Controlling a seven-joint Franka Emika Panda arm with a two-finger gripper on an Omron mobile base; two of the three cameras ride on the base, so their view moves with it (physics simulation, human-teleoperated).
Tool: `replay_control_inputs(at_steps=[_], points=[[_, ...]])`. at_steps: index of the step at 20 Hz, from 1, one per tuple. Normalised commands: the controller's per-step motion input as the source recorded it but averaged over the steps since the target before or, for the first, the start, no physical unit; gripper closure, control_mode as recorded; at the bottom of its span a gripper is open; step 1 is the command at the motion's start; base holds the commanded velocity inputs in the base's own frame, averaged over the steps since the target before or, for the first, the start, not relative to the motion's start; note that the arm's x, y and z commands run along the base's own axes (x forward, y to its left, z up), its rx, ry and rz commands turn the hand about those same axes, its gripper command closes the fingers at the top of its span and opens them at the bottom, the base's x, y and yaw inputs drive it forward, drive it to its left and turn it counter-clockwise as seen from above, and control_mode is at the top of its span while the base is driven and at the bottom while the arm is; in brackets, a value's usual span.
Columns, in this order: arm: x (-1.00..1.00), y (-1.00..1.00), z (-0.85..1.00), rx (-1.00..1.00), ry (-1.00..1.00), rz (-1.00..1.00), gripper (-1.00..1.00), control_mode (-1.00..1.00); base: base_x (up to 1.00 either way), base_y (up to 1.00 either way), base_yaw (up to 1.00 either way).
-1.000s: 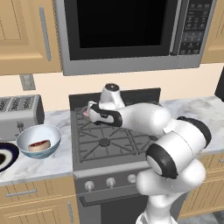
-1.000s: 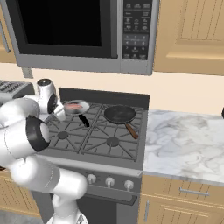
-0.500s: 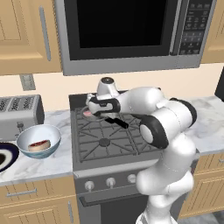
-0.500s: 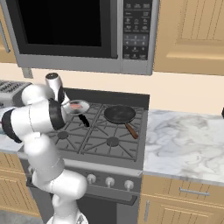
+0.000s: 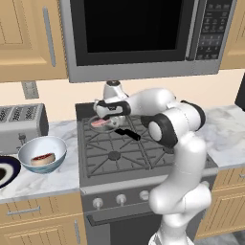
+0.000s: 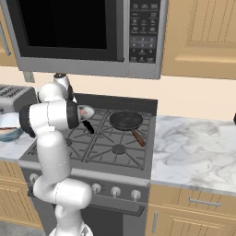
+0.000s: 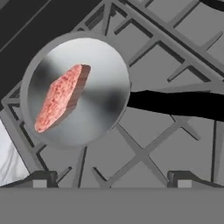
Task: Place one of the steaks on the plate and the other in the bowl. Then place the bowl in the fridge.
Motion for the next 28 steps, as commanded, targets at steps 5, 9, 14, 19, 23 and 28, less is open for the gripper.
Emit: replay_control_inputs(at_steps=[5, 9, 14, 19, 23, 28], points=[[0.37, 0.0, -0.12, 0.0, 0.0, -0.12, -1.0, -1.0, 0.0, 0.0, 0.0], [0.31, 0.0, -0.12, 0.02, 0.05, -0.1, -1.0, -1.0, 0.0, 0.0, 0.0], [0.19, 0.0, -0.2, 0.18, 0.22, 0.0, -1.0, -1.0, 0.0, 0.0, 0.0], [0.36, -0.03, -0.26, 0.09, 0.17, 0.0, -1.0, -1.0, 0.0, 0.0, 0.0], [0.39, 0.0, -0.01, 0.0, 0.01, 0.0, -1.0, -1.0, 0.0, 0.0, 0.0], [0.36, 0.0, -0.04, 0.0, 0.0, 0.0, -1.0, -1.0, 0.0, 0.0, 0.0]])
